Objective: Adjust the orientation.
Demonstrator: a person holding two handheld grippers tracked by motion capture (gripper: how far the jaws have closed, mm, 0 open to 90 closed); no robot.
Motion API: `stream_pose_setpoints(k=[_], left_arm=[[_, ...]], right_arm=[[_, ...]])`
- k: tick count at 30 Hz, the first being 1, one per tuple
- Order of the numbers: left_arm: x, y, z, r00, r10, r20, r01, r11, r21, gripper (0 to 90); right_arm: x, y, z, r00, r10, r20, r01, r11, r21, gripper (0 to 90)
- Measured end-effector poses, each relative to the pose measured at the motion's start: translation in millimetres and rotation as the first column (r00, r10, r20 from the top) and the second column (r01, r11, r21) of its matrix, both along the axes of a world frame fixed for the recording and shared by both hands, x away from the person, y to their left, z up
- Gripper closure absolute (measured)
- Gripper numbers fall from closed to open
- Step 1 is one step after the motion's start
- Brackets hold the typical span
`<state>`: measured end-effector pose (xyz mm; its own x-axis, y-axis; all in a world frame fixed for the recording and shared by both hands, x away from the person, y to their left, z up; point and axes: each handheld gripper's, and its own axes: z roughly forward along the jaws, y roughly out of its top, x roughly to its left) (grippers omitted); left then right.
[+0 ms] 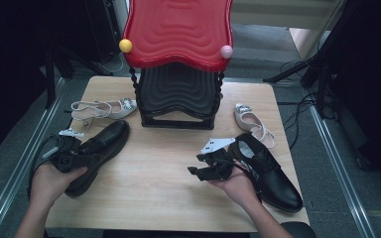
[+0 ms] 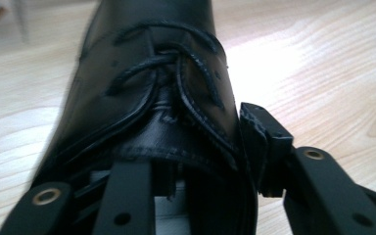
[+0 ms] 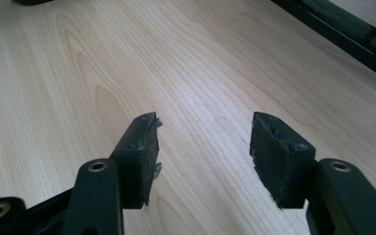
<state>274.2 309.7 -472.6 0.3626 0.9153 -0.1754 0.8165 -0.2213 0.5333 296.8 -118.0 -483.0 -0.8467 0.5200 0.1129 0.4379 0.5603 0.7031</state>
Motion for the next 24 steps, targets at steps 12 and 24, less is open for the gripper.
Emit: stream_pose_setpoints(k=[12,24], left_arm=[[-6.0,2.9,11.3,0.9995,-0.031,0.006,0.032,0.9984,-0.048,82.0],[-23.1,-24.4,36.1,0.9897,-0.136,0.045,0.140,0.9861,-0.090,81.8]], right_arm=[[1.5,-6.4,2.4,0.9996,-0.028,0.001,0.028,0.999,0.025,45.4],[2.2,-13.0,4.7,0.9977,-0.067,0.008,0.066,0.997,0.048,44.6]])
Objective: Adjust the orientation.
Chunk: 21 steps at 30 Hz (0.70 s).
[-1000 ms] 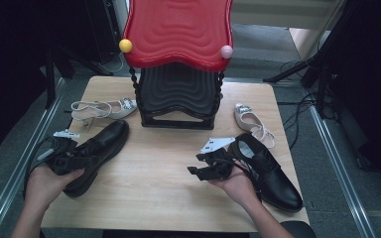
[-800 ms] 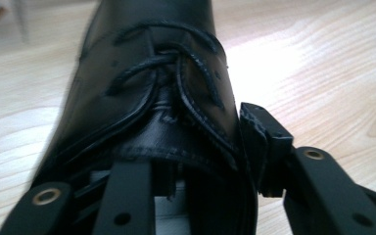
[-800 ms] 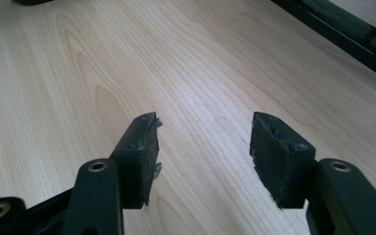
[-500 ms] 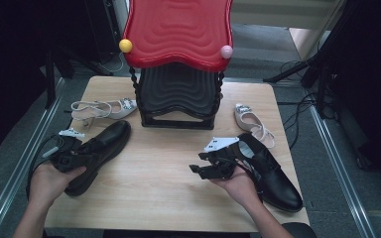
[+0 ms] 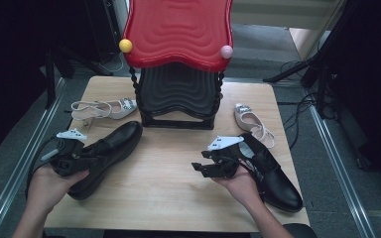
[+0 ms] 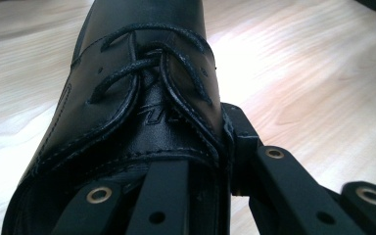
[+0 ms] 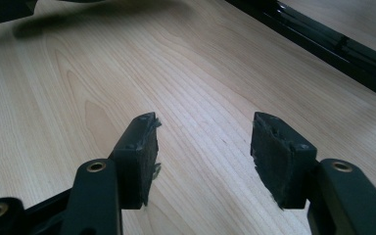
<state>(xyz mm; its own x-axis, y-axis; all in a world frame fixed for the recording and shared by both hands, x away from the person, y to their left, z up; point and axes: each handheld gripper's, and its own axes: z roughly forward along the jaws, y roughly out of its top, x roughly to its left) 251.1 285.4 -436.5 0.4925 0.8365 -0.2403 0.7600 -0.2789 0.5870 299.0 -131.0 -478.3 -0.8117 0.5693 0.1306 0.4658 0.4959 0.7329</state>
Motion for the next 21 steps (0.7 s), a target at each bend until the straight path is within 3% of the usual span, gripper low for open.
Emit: stream_pose_setpoints(k=[8,12,18,20,21], left_arm=[[6.6,-33.7,5.6,0.9954,-0.089,0.036,0.088,0.9961,0.005,81.8],[14.1,-54.2,4.8,0.9897,-0.140,0.027,0.141,0.9900,-0.008,81.6],[27.7,-92.3,1.9,0.9736,-0.228,0.012,0.228,0.9737,0.002,81.6],[31.8,-103.4,1.0,0.9657,-0.260,0.005,0.260,0.9657,-0.004,81.7],[35.6,-111.1,0.4,0.9582,-0.286,-0.003,0.286,0.9582,-0.005,81.6]], right_arm=[[-2.3,-2.6,-0.3,1.0000,-0.007,0.003,0.007,1.000,0.002,44.7],[-4.3,-6.8,-0.1,0.9998,-0.021,0.003,0.021,1.000,0.009,44.7],[-8.5,-15.1,1.4,0.9989,-0.046,0.006,0.046,0.999,0.010,44.7],[-9.1,-18.4,2.3,0.9982,-0.059,0.012,0.059,0.998,0.018,44.7],[-9.6,-19.6,2.7,0.9978,-0.065,0.009,0.065,0.998,0.020,44.7]])
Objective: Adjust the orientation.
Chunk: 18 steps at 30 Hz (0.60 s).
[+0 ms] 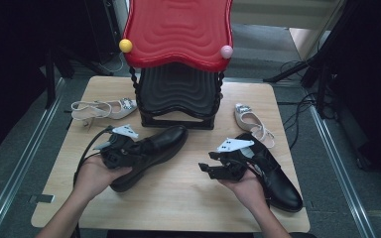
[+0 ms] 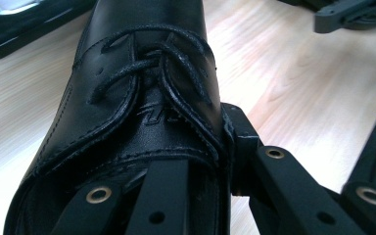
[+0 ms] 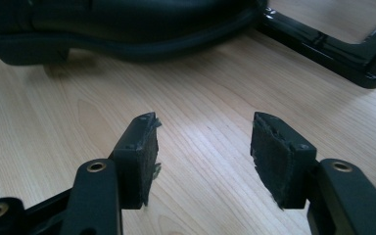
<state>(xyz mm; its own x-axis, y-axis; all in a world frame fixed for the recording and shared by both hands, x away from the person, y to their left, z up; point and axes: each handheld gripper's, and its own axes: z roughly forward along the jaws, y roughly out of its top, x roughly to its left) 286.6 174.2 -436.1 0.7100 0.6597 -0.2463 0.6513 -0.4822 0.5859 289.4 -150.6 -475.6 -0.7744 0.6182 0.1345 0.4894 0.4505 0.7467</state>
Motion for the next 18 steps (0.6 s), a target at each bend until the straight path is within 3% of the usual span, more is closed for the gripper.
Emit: stream_pose_setpoints(k=[3,8,13,18], left_arm=[[7.9,-18.8,0.6,0.9992,-0.037,-0.017,0.037,0.9992,0.012,81.6],[14.5,-47.7,-2.7,0.9981,-0.062,-0.005,0.062,0.9977,0.026,81.6],[11.3,-65.2,-13.6,0.9980,-0.062,0.009,0.062,0.9980,0.013,81.6],[13.3,-75.4,-24.8,0.9991,-0.036,-0.021,0.037,0.9993,0.003,81.1]], right_arm=[[-0.5,-4.2,1.0,0.9999,-0.015,-0.003,0.015,1.000,0.011,44.7],[-0.4,-8.5,2.3,0.9997,-0.026,0.001,0.026,0.999,0.022,44.8],[-0.2,-9.6,2.2,0.9994,-0.033,0.004,0.033,0.999,0.021,44.9],[0.2,-8.2,0.7,0.9995,-0.031,0.009,0.031,0.999,0.012,45.1]])
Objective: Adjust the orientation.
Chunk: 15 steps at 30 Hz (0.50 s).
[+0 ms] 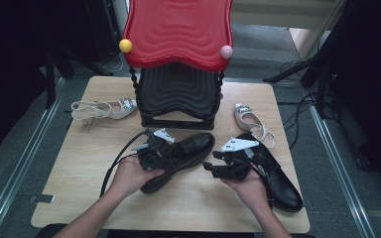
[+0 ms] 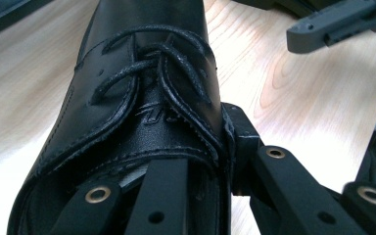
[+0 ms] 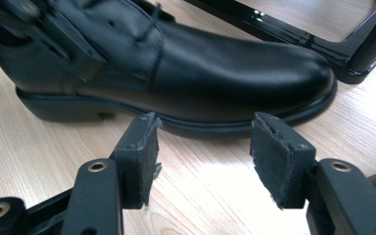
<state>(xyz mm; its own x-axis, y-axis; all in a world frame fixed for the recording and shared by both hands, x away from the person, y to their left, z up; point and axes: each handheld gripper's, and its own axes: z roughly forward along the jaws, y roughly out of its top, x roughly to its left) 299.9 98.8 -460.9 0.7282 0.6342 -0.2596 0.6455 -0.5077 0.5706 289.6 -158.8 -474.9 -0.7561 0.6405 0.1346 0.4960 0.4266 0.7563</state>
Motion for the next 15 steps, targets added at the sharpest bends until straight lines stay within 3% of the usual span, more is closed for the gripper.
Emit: stream_pose_setpoints(k=[2,4,7,8,11,15], left_arm=[[0.7,-4.9,-3.8,0.9999,0.004,-0.015,-0.004,1.0000,0.002,81.1],[-2.3,-9.8,-4.6,0.9998,0.007,0.017,-0.008,0.9999,0.014,80.3],[-3.4,-12.3,-8.2,0.9998,-0.013,-0.017,0.013,0.9997,-0.019,76.6],[-4.4,-12.1,-8.1,0.9997,-0.025,-0.001,0.025,0.9996,-0.016,73.6],[-3.9,-9.8,-7.4,0.9992,-0.037,-0.013,0.037,0.9984,-0.042,66.7],[-7.3,-4.2,-3.0,0.9987,-0.050,0.008,0.050,0.9981,-0.035,57.0]], right_arm=[[0.1,1.1,-0.4,1.0000,0.000,-0.001,0.000,1.000,0.000,45.1],[-0.2,1.8,-0.8,1.0000,0.002,-0.001,-0.002,1.000,-0.005,45.1],[0.0,2.9,-2.0,1.0000,0.003,-0.004,-0.004,1.000,-0.010,45.1],[0.3,3.0,-2.3,1.0000,0.002,-0.005,-0.002,1.000,-0.010,45.1],[0.6,3.7,-2.3,1.0000,-0.001,-0.010,0.001,1.000,0.005,45.0],[-0.1,3.6,-1.5,1.0000,0.002,-0.004,-0.002,1.000,0.002,45.0]])
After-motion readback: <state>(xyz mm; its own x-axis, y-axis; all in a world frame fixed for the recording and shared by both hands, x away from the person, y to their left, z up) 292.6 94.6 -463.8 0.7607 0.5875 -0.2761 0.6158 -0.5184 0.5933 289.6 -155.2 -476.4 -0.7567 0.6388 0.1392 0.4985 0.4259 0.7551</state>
